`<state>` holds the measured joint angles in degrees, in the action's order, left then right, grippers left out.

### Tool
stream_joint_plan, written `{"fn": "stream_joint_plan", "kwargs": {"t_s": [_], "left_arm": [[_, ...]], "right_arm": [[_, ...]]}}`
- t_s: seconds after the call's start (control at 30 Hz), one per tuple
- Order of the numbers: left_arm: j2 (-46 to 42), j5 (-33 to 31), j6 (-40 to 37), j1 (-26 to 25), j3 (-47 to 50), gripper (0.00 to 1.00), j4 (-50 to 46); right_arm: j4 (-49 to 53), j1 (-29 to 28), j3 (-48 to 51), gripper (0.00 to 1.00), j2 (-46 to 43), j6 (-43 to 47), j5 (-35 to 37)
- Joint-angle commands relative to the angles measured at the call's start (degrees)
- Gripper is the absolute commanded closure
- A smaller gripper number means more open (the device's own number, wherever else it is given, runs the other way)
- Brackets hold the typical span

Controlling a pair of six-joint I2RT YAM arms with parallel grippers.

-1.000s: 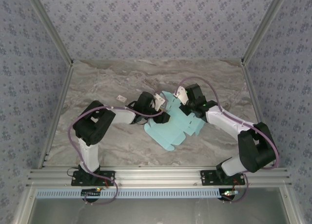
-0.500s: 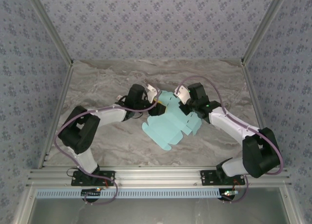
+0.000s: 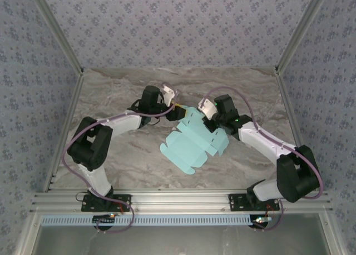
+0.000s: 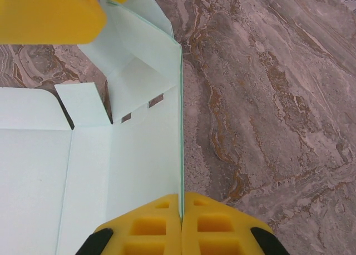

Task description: Fold the paper box

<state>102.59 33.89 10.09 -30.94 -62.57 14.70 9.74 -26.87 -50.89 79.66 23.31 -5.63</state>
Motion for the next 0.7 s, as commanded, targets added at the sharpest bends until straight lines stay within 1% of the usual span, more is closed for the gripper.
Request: {"fn": "stream_joint_plan", "kwargs": {"t_s": [0.0,0.23,0.33,0.57,0.67], "left_arm": [[0.9,3.9,0.1,-0.8,-2.5,0.45,-0.1],[3.0,5.6,0.0,-2.1,-5.5,0.48,-2.0],[2.8,5.9,0.5,-3.1,-4.8,0.5,-1.1],[2.3,9.8,7.3,-4.7,0.3,0.51,10.7],[3.3,10.8,9.0,-5.6,0.3,0.51,12.9]], "right_arm": [[1.0,0.1,-1.0,1.0,-0.1,-1.0,-1.0],[0.7,0.1,-1.3,1.0,0.2,-1.5,-0.9],[0.9,0.4,-1.7,1.0,0.3,-2.1,0.0],[-0.9,1.5,-0.9,1.0,0.3,-4.3,-1.7],[-1.5,1.5,-0.7,1.0,0.4,-4.8,-2.3]]}}
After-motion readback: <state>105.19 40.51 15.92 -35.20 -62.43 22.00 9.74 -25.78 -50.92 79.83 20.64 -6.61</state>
